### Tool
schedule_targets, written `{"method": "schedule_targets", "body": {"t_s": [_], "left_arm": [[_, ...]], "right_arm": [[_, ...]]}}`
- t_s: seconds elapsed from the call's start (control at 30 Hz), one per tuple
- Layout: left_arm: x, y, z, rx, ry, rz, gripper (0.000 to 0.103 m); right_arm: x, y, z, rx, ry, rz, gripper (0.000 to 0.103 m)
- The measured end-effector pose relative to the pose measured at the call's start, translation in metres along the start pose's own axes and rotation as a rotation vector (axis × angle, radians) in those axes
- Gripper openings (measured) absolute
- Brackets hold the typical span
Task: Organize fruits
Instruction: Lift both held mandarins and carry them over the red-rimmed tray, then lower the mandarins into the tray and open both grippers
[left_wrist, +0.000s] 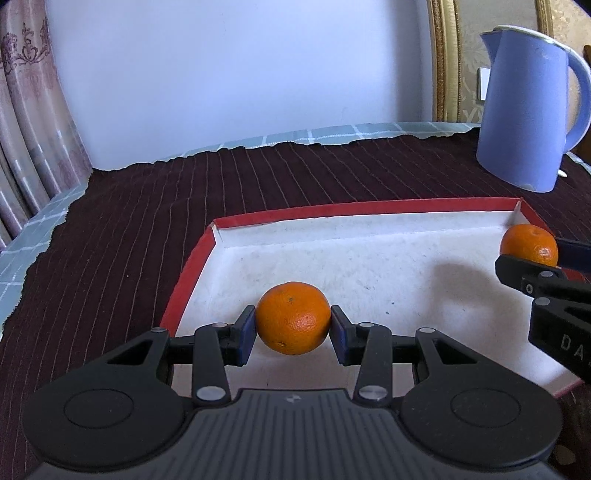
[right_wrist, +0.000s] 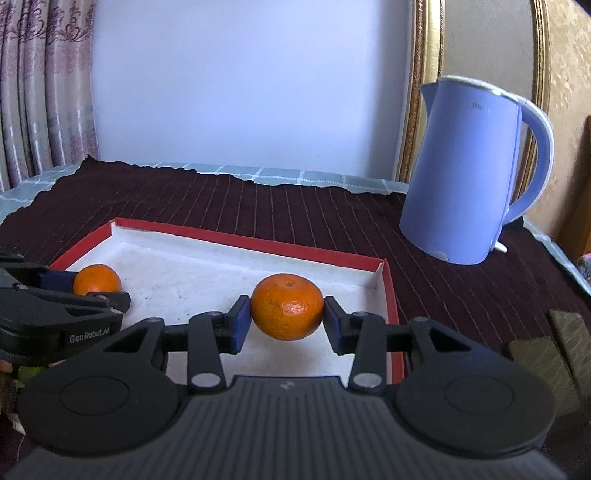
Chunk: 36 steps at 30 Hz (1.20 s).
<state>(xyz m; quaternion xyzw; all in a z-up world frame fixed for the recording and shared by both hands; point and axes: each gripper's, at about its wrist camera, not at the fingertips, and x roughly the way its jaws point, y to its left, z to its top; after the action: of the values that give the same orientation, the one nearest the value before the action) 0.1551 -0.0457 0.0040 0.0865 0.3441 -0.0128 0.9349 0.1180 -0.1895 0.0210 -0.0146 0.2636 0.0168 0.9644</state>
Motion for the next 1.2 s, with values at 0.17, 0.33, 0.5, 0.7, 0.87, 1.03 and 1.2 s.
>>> {"method": "schedule_targets", "body": {"t_s": [0.17, 0.33, 0.5, 0.7, 0.87, 1.03, 1.2], "left_arm": [[0.006, -0.003, 0.006, 0.005, 0.008, 0.006, 0.041], [0.012, -0.004, 0.012, 0.009, 0.012, 0.014, 0.041], [0.021, -0.007, 0.018, 0.011, 0.023, 0.011, 0.041], [0.032, -0.009, 0.024, 0.007, 0.042, 0.007, 0.041], [0.038, -0.011, 0.031, 0.004, 0.045, 0.009, 0.041], [0.048, -0.012, 0.038, 0.002, 0.048, 0.025, 0.042], [0.046, -0.012, 0.038, 0.009, 0.044, 0.018, 0.042]], "right_arm": [[0.009, -0.003, 0.003, 0.007, 0.012, -0.014, 0.039], [0.018, -0.007, 0.006, 0.017, 0.022, -0.027, 0.039], [0.026, -0.009, 0.008, 0.024, 0.036, -0.035, 0.039], [0.031, -0.010, 0.011, 0.030, 0.047, -0.047, 0.039], [0.033, -0.010, 0.013, 0.031, 0.046, -0.053, 0.039], [0.032, -0.009, 0.015, 0.034, 0.028, -0.074, 0.057], [0.020, -0.010, 0.018, 0.025, -0.010, -0.082, 0.070]]}}
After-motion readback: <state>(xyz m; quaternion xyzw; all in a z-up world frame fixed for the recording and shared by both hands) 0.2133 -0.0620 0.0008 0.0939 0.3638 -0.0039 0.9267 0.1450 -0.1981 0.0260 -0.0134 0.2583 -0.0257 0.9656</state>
